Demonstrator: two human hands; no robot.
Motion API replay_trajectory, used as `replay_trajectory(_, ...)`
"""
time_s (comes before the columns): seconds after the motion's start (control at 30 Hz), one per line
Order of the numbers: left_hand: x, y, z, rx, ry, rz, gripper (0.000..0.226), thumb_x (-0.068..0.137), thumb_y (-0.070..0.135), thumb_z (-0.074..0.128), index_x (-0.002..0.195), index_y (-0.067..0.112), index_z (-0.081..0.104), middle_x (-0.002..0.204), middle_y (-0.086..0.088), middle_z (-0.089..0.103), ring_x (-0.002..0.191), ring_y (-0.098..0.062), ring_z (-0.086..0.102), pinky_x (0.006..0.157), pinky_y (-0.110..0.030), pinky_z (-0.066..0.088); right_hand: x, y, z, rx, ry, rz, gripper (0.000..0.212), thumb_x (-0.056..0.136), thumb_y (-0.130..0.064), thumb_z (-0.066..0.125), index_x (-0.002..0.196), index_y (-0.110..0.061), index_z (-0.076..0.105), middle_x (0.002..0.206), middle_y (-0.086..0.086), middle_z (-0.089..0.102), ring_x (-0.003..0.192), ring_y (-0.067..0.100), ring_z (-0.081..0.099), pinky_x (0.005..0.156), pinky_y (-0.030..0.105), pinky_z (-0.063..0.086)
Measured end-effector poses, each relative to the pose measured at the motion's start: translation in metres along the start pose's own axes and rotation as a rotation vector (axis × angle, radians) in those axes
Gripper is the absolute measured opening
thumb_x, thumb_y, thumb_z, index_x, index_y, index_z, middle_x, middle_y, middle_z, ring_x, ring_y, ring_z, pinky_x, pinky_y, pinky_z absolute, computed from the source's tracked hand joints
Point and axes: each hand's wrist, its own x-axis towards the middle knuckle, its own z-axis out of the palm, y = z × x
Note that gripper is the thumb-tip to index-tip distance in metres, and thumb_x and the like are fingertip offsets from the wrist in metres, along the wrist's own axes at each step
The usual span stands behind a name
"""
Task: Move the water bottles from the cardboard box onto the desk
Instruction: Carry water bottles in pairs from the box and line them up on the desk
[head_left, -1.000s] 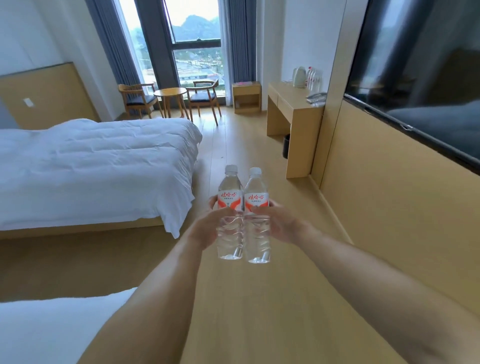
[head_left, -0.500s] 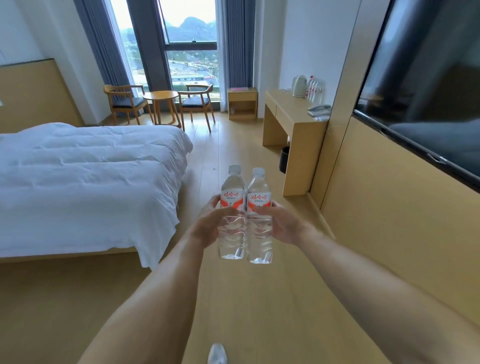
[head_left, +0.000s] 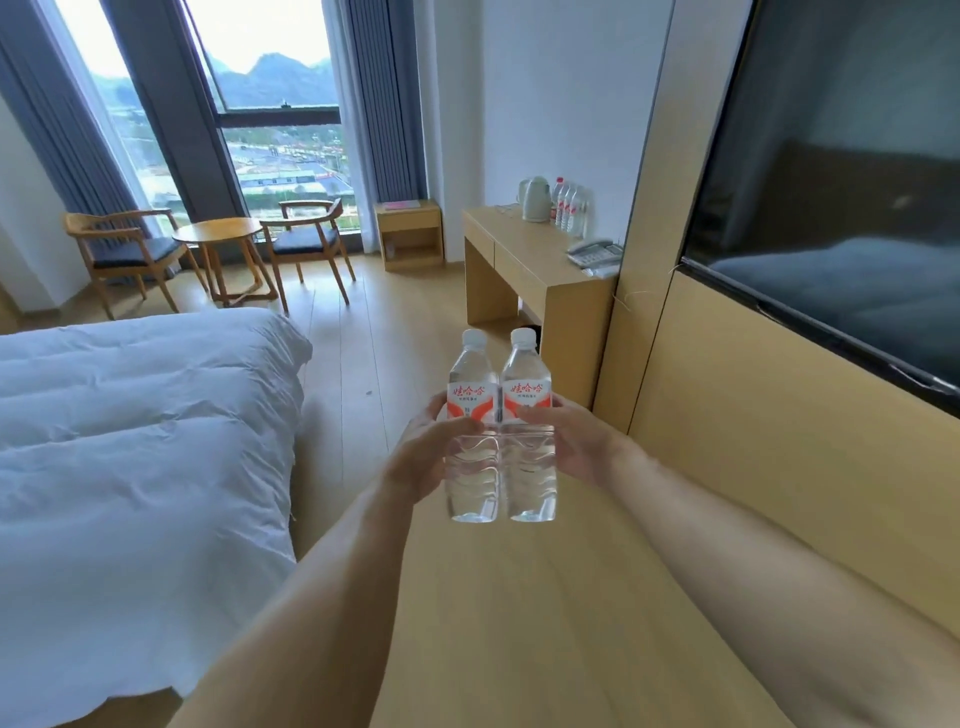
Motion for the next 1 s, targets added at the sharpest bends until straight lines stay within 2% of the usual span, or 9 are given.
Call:
replay_trajectory(0.13,0.060,0.015,-0.030,0.032,-0.011,0.007,0.068,0.073,0.007,0.082,0.133,0.020,0.055,0.122,-0.015,0.070,0.108,-0.038,0.070,0.083,-0.049,0.059,0.065,-0.010,-0.013,0.007,-0.012,-0.001,0.048,0.093,-0.018,0.068,0.138,-0.015,0.054,0.137,0.021,0.060,0.124,0.040,0.060,0.106,0.055,0.046)
replay_trajectory(0.27,0.120,0.026,-0.061,0.059,0.059,0.006,0.074,0.068,0.012,0.084,0.134,0.019,0.053,0.122,-0.015,0.070,0.108,-0.038,0.070,0.095,-0.058,0.053,0.145,-0.013,-0.034,0.028,-0.042,0.019,0.058,0.087,-0.018,0.071,0.141,-0.012,0.051,0.139,0.023,0.057,0.127,0.044,0.056,0.111,0.061,0.039)
replay_trajectory(0.37,0.169,0.042,-0.083,0.081,0.118,0.011,0.081,0.060,0.016,0.087,0.134,0.019,0.054,0.119,-0.012,0.072,0.105,-0.036,0.071,0.091,-0.056,0.055,0.213,-0.022,-0.050,0.053,-0.108,0.026,0.064,0.085,-0.016,0.072,0.143,-0.010,0.048,0.141,0.027,0.053,0.130,0.048,0.052,0.113,0.063,0.035)
replay_trajectory(0.47,0.226,0.061,-0.108,0.072,0.174,0.037,0.077,0.066,0.011,0.084,0.136,0.017,0.052,0.121,-0.014,0.070,0.107,-0.036,0.071,0.086,-0.052,0.057,0.286,-0.039,-0.067,0.058,-0.194,0.038,0.066,0.083,-0.017,0.074,0.143,-0.010,0.047,0.142,0.027,0.052,0.129,0.047,0.052,0.112,0.061,0.037)
replay_trajectory(0.57,0.280,0.085,-0.128,0.046,0.251,0.050,0.080,0.065,0.008,0.084,0.137,0.016,0.050,0.122,-0.016,0.069,0.108,-0.038,0.070,0.092,-0.055,0.056,0.351,-0.060,-0.081,0.086,-0.276,0.061,0.060,0.087,-0.013,0.069,0.143,-0.007,0.047,0.139,0.025,0.054,0.121,0.043,0.057,0.110,0.057,0.042)
replay_trajectory(0.67,0.332,0.110,-0.145,0.057,0.300,0.073,0.085,0.062,0.009,0.086,0.138,0.017,0.049,0.123,-0.018,0.068,0.107,-0.039,0.069,0.094,-0.057,0.054,0.412,-0.083,-0.092,0.048,-0.287,0.055,0.066,0.084,-0.012,0.068,0.144,-0.002,0.045,0.139,0.030,0.051,0.122,0.045,0.053,0.113,0.062,0.034)
replay_trajectory(0.83,0.403,0.135,-0.174,0.074,0.377,0.058,0.089,0.058,0.004,0.082,0.139,0.019,0.049,0.119,-0.019,0.069,0.103,-0.041,0.069,0.090,-0.057,0.055,0.495,-0.102,-0.108,0.020,-0.310,0.019,0.090,0.065,-0.021,0.087,0.143,0.001,0.047,0.141,0.031,0.050,0.128,0.051,0.049,0.113,0.066,0.031)
replay_trajectory(0.9,0.430,0.142,-0.184,0.112,0.370,0.044,0.089,0.058,0.005,0.082,0.138,0.023,0.049,0.115,-0.017,0.070,0.103,-0.039,0.070,0.088,-0.058,0.055,0.523,-0.106,-0.117,-0.005,-0.289,0.012,0.091,0.064,-0.020,0.087,0.142,0.001,0.047,0.143,0.033,0.047,0.131,0.054,0.046,0.112,0.069,0.030)
replay_trajectory(1.0,0.478,0.149,-0.203,0.137,0.345,0.031,0.087,0.058,0.006,0.082,0.136,0.025,0.050,0.113,-0.016,0.071,0.104,-0.039,0.069,0.094,-0.063,0.052,0.573,-0.111,-0.137,-0.058,-0.195,0.024,0.083,0.067,-0.016,0.080,0.142,-0.005,0.048,0.140,0.030,0.051,0.130,0.051,0.049,0.110,0.072,0.030)
